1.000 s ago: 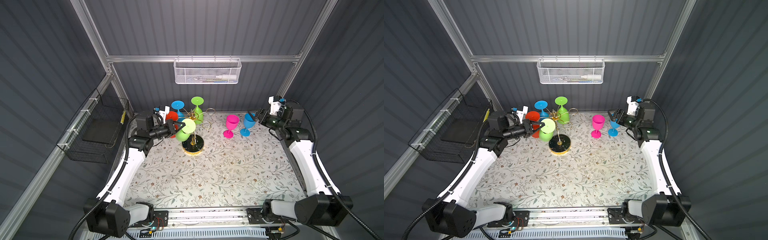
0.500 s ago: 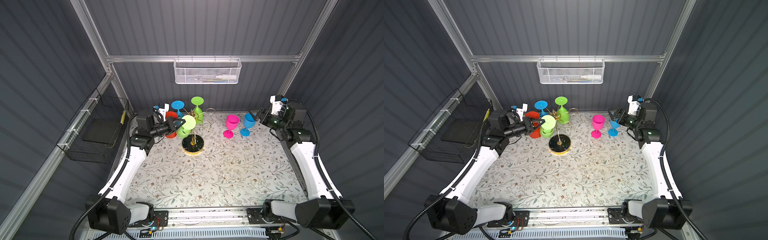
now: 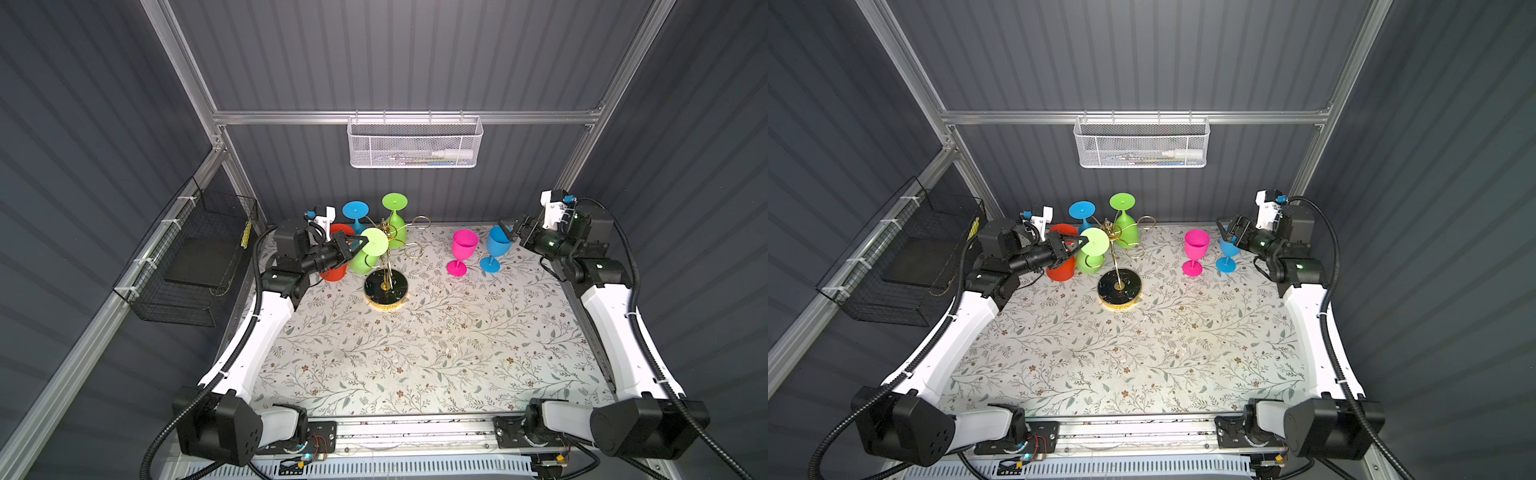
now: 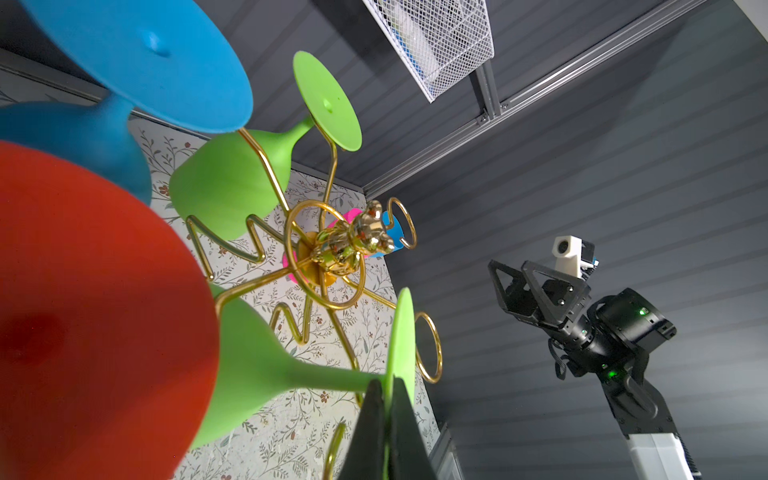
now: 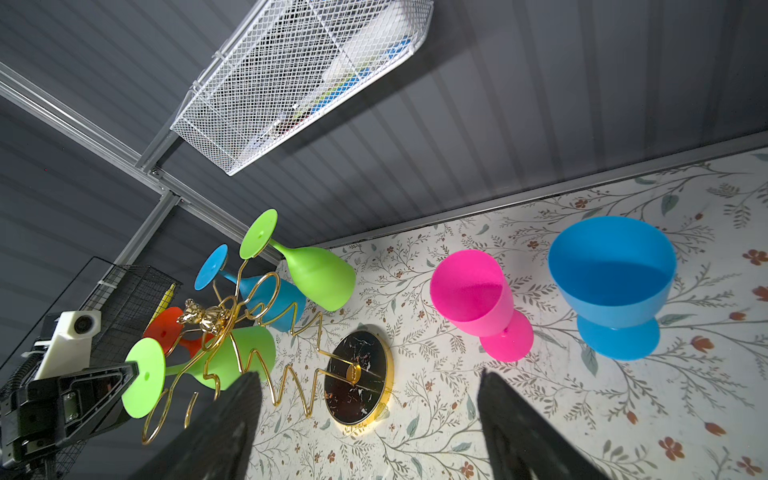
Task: Take the wine glass off the wine glass rack
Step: 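Pull the green glass off its rack hook with the left gripper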
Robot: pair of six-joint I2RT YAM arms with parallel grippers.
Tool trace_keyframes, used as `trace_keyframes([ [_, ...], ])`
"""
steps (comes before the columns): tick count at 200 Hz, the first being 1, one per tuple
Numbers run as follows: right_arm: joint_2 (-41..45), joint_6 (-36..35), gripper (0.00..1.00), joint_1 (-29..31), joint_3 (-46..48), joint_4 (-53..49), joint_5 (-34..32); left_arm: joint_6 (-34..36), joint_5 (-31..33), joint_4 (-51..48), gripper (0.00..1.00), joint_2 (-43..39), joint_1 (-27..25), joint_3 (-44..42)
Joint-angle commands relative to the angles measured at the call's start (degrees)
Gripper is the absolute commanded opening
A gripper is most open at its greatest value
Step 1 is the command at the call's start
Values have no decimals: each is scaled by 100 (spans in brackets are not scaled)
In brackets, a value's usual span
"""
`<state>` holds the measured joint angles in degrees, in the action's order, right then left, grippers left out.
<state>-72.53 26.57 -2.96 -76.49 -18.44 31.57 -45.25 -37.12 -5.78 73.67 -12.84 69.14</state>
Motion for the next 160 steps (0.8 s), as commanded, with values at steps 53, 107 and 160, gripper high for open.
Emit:
trace_keyframes([
  [53,155,-114,84,37,117,12,21,320,381,-580,0,-684,0,-61],
  [107,169,-125,84,32,125,3,22,531,371,-1272,0,-1033,18,-109],
  [160,147,-117,84,33,129,22,49,649,217,-1695,0,-1266,27,-199],
])
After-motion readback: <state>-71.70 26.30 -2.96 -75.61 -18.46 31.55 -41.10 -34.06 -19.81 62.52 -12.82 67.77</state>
